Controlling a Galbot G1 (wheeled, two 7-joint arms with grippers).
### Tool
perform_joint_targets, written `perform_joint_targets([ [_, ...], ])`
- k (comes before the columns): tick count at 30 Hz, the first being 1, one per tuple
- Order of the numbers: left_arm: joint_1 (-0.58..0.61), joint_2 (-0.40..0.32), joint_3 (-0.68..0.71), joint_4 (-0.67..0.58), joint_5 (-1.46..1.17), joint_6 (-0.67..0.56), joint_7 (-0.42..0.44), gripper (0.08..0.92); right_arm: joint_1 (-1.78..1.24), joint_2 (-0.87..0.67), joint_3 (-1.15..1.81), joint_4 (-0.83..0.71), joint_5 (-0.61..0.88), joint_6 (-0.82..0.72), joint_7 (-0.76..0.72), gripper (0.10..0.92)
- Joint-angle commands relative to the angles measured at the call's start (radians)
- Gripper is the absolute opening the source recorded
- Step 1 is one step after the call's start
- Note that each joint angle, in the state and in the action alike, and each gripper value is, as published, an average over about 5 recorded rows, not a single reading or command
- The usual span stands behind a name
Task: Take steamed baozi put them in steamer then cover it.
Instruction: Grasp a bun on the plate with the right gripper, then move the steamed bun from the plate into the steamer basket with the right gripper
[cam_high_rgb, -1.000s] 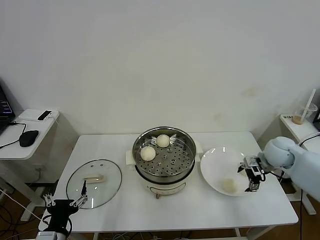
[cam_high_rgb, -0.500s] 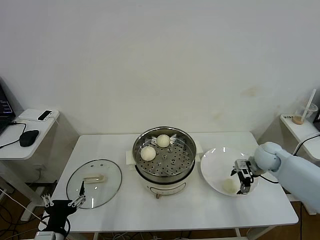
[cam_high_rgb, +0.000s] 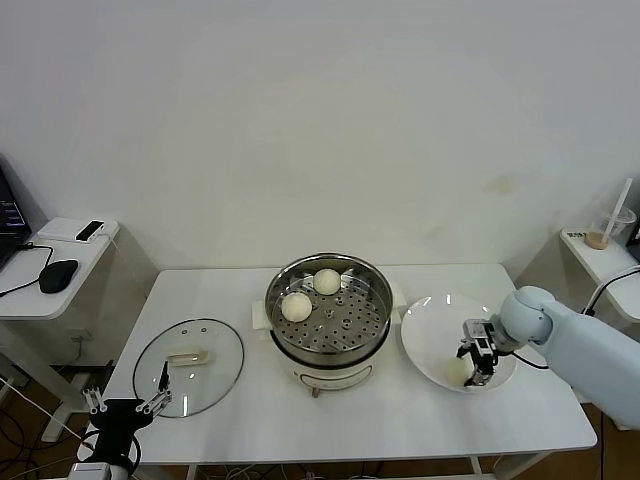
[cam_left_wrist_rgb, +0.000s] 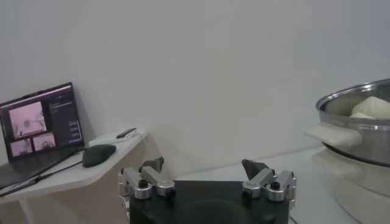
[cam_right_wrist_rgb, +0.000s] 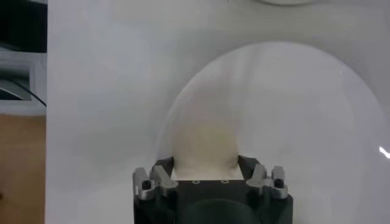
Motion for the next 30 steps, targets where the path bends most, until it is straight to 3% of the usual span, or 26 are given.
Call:
perform_joint_targets([
  [1,0.001,0.001,-0.001,-0.001,-0.001,0.000,0.000,0.823,0.017,-0.006,0.012,-0.006,-0.007,0.006,-0.040,0.629],
  [17,-0.004,0.006,0.005,-0.004,-0.003,-0.001,0.000,0.823,0.376,-0.083,-0.054,0.064,0.141,0.022,-0.104,0.628],
  [30,-0.003,0.007,0.003,-0.009,-0.002,-0.001,0.000,0.823,0.698,0.148,-0.290,0.164,0.262,-0.028,-0.045,0.636],
])
